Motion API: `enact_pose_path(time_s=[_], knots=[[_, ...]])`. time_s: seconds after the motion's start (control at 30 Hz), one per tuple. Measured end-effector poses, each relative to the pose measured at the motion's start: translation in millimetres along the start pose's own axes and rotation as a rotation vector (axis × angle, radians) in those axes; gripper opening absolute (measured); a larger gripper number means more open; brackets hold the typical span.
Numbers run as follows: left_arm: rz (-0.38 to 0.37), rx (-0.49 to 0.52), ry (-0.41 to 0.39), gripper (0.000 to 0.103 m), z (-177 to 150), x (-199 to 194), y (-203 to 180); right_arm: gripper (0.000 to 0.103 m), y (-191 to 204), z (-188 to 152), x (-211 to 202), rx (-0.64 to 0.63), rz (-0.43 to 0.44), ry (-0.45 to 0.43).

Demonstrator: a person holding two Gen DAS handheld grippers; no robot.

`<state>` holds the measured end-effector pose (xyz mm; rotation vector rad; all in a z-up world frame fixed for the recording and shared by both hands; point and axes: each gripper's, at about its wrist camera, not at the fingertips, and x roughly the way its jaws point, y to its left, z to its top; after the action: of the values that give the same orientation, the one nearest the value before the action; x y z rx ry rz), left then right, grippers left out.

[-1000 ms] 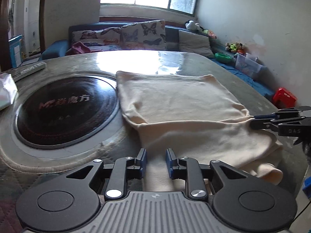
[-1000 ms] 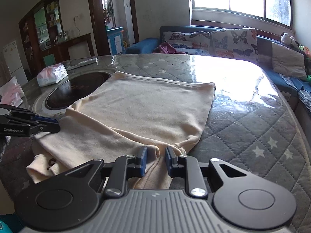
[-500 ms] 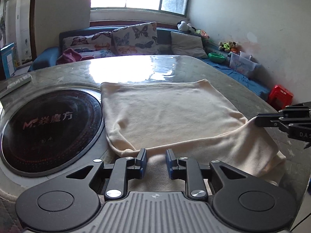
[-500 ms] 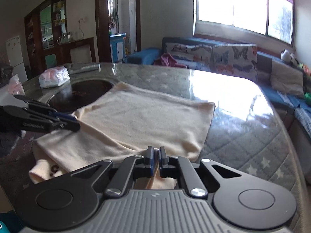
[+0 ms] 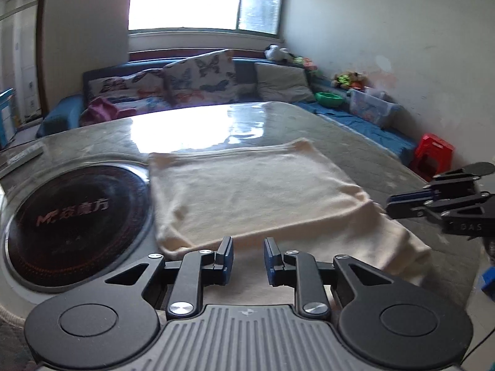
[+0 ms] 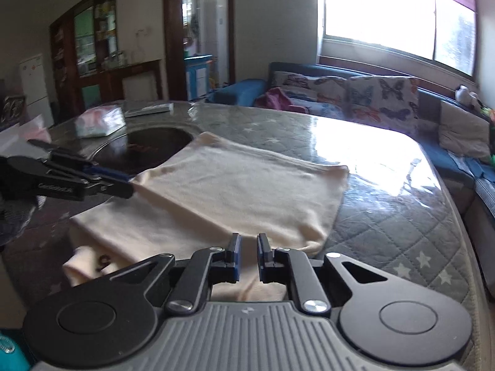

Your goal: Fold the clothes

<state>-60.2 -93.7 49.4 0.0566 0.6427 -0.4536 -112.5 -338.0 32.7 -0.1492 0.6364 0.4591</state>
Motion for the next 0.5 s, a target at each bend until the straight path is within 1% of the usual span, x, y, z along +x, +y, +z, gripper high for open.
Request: enact_pose_path(time_s=[0.1, 0.2, 0.4, 0.5], knots=[[-0.028, 0.036, 0.028, 0.024, -8, 2, -9, 0.010, 8, -9, 2, -0.030, 0.019, 0.042], [-0.026, 0.042, 0.073, 0.024, -18, 6, -8, 0.010, 9, -19, 3, -0.027, 0.017, 0.082], [-0.005, 0.085, 0.065, 0.024, -24, -19, -2, 0.011, 9, -18, -7, -0.017, 0.023, 0.065], [0.002, 0.166, 0.067, 0.025, -31, -34, -6, 0.011, 10, -23, 0, -0.034, 0.016, 0.090]])
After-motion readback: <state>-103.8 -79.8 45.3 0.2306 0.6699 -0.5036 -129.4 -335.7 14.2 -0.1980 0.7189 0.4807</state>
